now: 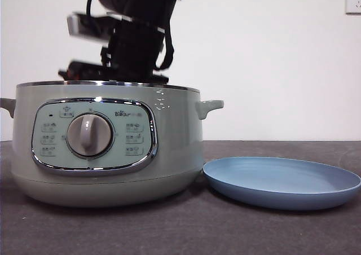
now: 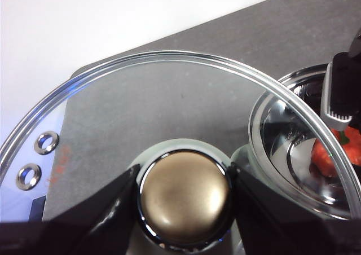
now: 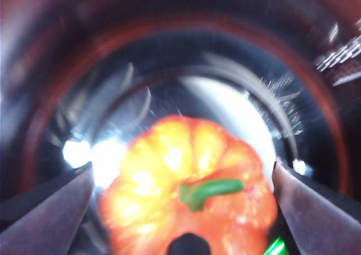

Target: Take the pumpkin out from the steamer,put the pumpkin in the blue plate,close the lid

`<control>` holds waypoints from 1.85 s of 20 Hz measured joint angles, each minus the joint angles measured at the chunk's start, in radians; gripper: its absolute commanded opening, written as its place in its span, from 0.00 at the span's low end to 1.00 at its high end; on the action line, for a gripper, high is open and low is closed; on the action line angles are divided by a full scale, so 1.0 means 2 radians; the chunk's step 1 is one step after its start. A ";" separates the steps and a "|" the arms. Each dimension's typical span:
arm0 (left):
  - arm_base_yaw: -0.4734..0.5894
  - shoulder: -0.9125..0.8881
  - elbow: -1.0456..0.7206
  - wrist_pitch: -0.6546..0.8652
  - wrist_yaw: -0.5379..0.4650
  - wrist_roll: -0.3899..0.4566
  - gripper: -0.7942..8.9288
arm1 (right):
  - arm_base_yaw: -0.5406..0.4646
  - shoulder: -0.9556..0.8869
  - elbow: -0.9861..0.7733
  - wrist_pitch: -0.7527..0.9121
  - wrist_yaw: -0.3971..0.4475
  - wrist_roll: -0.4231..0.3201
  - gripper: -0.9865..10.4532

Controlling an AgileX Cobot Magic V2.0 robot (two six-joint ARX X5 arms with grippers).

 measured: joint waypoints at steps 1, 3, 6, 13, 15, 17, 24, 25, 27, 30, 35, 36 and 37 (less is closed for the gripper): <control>0.000 0.000 0.000 -0.004 0.000 0.000 0.07 | -0.001 0.003 0.000 0.000 0.000 0.000 0.46; 0.000 0.000 0.000 -0.006 0.000 0.000 0.07 | 0.000 0.003 0.000 0.001 0.000 0.000 0.08; 0.000 0.000 0.000 -0.006 0.000 0.000 0.07 | 0.000 0.001 0.000 0.000 0.000 0.000 0.08; 0.000 0.007 0.000 0.020 0.003 0.000 0.07 | -0.020 -0.121 0.000 -0.087 -0.001 0.002 0.08; 0.000 0.020 0.000 0.031 0.025 0.000 0.07 | -0.050 -0.165 0.000 -0.148 -0.001 0.019 0.08; 0.000 0.034 0.000 0.046 0.049 0.000 0.07 | -0.087 -0.195 0.000 -0.208 -0.001 0.044 0.08; 0.000 0.054 0.000 0.064 0.080 0.000 0.07 | -0.163 -0.251 -0.067 -0.256 0.017 0.113 0.08; 0.000 0.054 0.000 0.066 0.080 0.000 0.07 | -0.164 -0.269 -0.092 -0.237 0.026 0.119 0.08; 0.000 0.054 0.000 0.071 0.080 0.000 0.07 | -0.164 -0.303 -0.151 -0.187 0.037 0.130 0.08; 0.000 0.054 0.000 0.072 0.080 0.000 0.07 | -0.164 -0.340 -0.246 -0.099 0.037 0.141 0.08; 0.000 0.054 0.000 0.087 0.080 0.000 0.07 | -0.164 -0.329 -0.346 0.014 0.037 0.145 0.08; 0.000 0.054 0.000 0.088 0.080 0.000 0.07 | -0.165 -0.321 -0.353 0.024 0.037 0.145 0.08; 0.000 0.054 0.000 0.088 0.081 0.000 0.07 | -0.165 -0.312 -0.356 0.026 0.037 0.145 0.08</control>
